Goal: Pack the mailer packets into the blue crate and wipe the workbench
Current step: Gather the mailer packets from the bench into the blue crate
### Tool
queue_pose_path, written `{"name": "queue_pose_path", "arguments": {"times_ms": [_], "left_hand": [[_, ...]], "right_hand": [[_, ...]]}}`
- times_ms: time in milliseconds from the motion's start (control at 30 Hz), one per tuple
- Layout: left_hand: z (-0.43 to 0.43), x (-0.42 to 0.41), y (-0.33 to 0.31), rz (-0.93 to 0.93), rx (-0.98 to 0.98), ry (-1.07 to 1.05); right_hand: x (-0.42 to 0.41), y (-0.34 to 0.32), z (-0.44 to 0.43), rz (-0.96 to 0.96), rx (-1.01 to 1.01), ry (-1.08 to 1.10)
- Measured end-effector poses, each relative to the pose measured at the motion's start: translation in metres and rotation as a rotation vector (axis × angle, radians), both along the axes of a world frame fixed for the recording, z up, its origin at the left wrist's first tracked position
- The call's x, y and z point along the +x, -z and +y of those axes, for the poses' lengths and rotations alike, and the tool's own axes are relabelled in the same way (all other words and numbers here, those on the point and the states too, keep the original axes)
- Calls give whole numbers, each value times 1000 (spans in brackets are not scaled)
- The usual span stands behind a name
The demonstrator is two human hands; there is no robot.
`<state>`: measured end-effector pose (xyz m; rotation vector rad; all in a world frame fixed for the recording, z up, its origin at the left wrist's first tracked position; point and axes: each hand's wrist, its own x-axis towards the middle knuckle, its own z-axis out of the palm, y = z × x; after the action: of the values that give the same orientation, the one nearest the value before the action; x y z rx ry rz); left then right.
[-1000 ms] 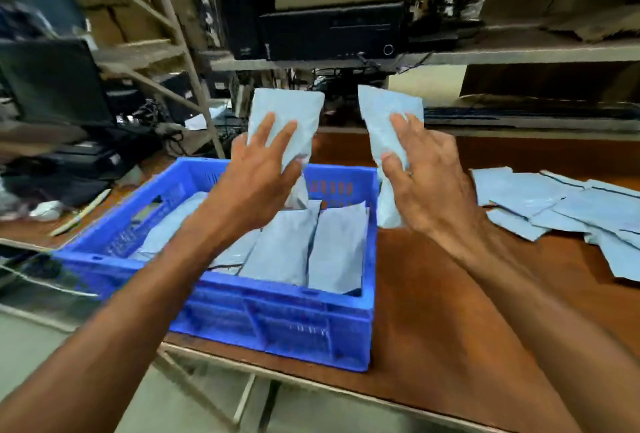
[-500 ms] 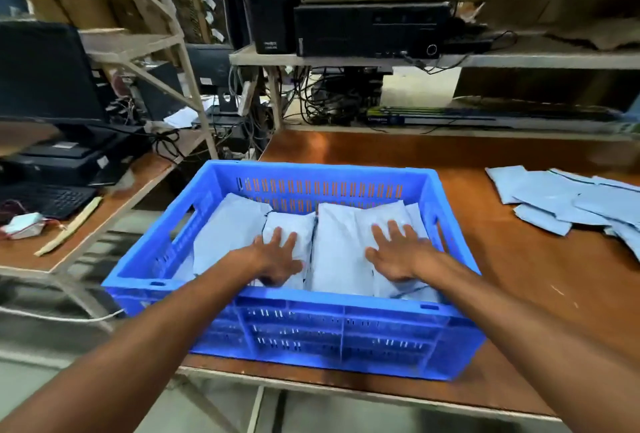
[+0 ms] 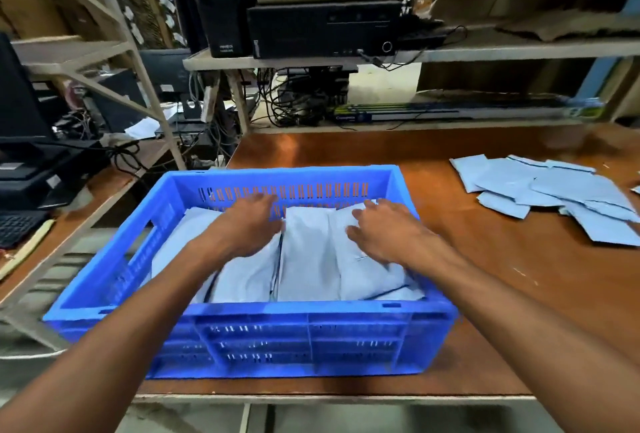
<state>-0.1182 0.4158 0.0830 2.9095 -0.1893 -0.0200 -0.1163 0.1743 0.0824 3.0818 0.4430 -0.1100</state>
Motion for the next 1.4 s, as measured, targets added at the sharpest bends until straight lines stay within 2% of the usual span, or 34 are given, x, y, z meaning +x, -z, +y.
{"name": "queue_pose_path", "arguments": {"times_ms": [100, 200, 300, 400, 533, 667, 800, 900, 1067, 1233, 1300, 1400], "left_hand": [[-65, 9, -24, -276, -145, 72], [-156, 26, -32, -350, -214, 205], [-270, 36, -29, -257, -250, 295], [-377, 36, -9, -101, -193, 352], [-460, 49, 38, 37, -123, 355], [-492, 82, 73, 82, -72, 337], [-514, 135, 96, 86, -52, 268], [-527, 182, 110, 22, -35, 234], [-548, 258, 134, 26, -47, 179], [-570, 307, 151, 16, -37, 176], [-578, 322, 157, -7, -51, 179], [-587, 342, 169, 57, -102, 204]], "right_hand": [[7, -34, -54, -355, 305, -41], [12, -44, -138, -486, 435, 82], [18, -21, -239, -435, 441, 317], [20, 17, -331, -312, 438, 516], [22, 77, -419, -192, 410, 586], [53, 110, -479, -70, 448, 609], [99, 113, -528, -124, 400, 557], [139, 111, -565, -190, 328, 555], [181, 116, -650, -172, 249, 728], [161, 142, -758, -202, 217, 933], [153, 150, -787, -148, 201, 964], [160, 161, -813, -41, 205, 985]]}}
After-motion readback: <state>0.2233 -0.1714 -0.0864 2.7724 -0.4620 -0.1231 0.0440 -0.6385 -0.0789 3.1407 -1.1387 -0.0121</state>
